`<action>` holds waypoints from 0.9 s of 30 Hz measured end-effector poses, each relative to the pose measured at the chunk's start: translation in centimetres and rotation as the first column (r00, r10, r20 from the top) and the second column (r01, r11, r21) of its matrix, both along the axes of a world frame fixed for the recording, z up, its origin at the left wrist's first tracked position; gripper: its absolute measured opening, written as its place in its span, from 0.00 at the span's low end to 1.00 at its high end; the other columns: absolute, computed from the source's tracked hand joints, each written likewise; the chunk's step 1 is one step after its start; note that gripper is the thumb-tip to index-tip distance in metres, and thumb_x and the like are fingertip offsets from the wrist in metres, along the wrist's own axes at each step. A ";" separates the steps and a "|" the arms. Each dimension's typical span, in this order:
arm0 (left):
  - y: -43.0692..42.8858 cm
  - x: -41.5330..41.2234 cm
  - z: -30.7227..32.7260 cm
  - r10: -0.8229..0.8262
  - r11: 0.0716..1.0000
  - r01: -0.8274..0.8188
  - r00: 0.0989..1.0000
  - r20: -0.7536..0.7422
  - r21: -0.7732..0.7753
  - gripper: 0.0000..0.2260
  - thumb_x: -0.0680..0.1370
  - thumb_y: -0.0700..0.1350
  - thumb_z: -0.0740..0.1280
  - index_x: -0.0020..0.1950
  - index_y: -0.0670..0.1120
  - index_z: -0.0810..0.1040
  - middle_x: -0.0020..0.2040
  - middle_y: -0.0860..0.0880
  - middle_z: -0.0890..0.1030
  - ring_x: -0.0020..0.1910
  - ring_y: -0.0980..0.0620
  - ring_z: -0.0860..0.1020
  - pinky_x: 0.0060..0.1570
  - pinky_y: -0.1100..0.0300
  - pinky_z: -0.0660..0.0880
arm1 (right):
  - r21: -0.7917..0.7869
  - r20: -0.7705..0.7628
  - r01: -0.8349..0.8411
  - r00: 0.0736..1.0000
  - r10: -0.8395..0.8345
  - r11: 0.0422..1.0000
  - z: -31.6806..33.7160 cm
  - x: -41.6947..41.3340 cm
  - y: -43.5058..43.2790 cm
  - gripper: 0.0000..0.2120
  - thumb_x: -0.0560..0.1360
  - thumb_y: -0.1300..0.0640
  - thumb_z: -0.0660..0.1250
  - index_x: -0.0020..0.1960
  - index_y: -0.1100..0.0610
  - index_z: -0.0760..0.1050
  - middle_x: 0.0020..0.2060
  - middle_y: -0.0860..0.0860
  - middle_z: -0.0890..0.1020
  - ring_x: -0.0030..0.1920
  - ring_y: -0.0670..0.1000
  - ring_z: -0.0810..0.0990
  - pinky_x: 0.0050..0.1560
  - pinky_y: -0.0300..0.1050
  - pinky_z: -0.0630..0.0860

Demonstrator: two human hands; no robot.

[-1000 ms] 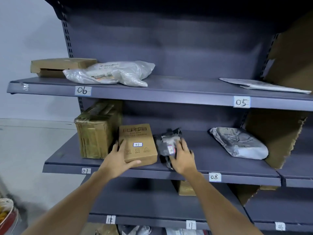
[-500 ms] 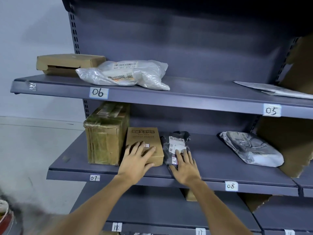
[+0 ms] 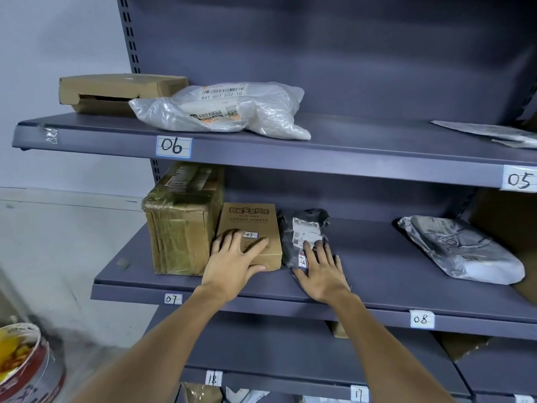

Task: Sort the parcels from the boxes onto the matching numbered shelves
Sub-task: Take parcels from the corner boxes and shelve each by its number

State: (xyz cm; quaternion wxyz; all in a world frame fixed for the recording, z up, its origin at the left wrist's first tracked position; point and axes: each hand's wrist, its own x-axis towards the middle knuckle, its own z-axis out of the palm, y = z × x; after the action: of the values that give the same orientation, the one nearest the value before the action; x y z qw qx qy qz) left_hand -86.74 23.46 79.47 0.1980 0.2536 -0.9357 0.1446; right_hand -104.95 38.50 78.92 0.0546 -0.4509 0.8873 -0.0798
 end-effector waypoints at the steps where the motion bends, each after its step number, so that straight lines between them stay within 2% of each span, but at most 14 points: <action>1: -0.2 0.1 0.0 0.000 1.000 0.000 1.000 0.000 0.000 0.25 0.76 0.64 0.60 0.71 0.58 0.73 0.59 0.39 0.76 0.57 0.40 0.77 0.56 0.43 0.76 | 0.001 -0.004 -0.005 1.000 0.005 1.000 0.0 0.0 -0.2 0.36 0.83 0.37 0.48 0.82 0.52 0.38 0.81 0.55 0.40 0.80 0.55 0.37 0.79 0.56 0.40; 6: -1.8 0.7 -0.2 0.015 1.000 -0.015 1.000 -0.017 0.004 0.25 0.77 0.64 0.58 0.72 0.59 0.71 0.60 0.40 0.76 0.58 0.39 0.77 0.58 0.43 0.76 | 0.008 -0.011 -0.022 1.000 0.022 1.000 0.0 0.1 -1.3 0.35 0.83 0.38 0.48 0.82 0.52 0.37 0.81 0.56 0.40 0.80 0.56 0.37 0.79 0.56 0.39; 9: -2.7 0.9 -0.3 0.030 1.000 -0.030 0.999 -0.018 -0.001 0.24 0.78 0.65 0.53 0.72 0.59 0.70 0.58 0.39 0.76 0.57 0.40 0.77 0.58 0.44 0.76 | 0.015 -0.018 -0.027 0.999 0.027 1.000 -0.1 0.1 -1.8 0.35 0.83 0.38 0.48 0.82 0.51 0.37 0.81 0.55 0.40 0.80 0.56 0.37 0.79 0.57 0.40; 14: -3.9 1.1 -0.1 0.059 0.998 -0.059 0.998 -0.010 0.002 0.25 0.75 0.63 0.62 0.71 0.59 0.73 0.58 0.39 0.77 0.57 0.39 0.77 0.60 0.42 0.75 | 0.004 -0.017 -0.026 1.000 0.027 1.000 -0.1 0.1 -2.3 0.35 0.83 0.38 0.48 0.82 0.52 0.37 0.81 0.56 0.40 0.80 0.56 0.38 0.79 0.56 0.39; 21: -4.9 1.0 -0.2 0.089 0.995 -0.090 0.996 0.020 0.039 0.26 0.75 0.63 0.61 0.72 0.59 0.73 0.62 0.38 0.76 0.63 0.39 0.74 0.63 0.38 0.70 | -0.062 -0.016 -0.015 1.000 0.014 0.998 -0.4 0.2 -2.2 0.35 0.82 0.39 0.51 0.82 0.51 0.40 0.81 0.55 0.42 0.81 0.55 0.38 0.80 0.56 0.40; 27: -6.0 1.2 -0.2 0.063 0.995 -0.064 0.998 0.014 0.078 0.26 0.78 0.66 0.51 0.74 0.61 0.67 0.66 0.38 0.74 0.67 0.38 0.71 0.65 0.39 0.68 | -0.110 -0.013 -0.003 1.000 0.002 0.994 -0.5 0.3 -2.2 0.36 0.82 0.39 0.53 0.82 0.50 0.42 0.81 0.54 0.43 0.81 0.55 0.39 0.80 0.55 0.41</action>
State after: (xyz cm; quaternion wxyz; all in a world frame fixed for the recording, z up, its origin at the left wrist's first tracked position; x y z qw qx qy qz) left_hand -85.55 17.51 79.31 0.1776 0.2897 -0.9334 0.1153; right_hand -104.68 36.34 78.43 0.0241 -0.4548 0.8814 -0.1254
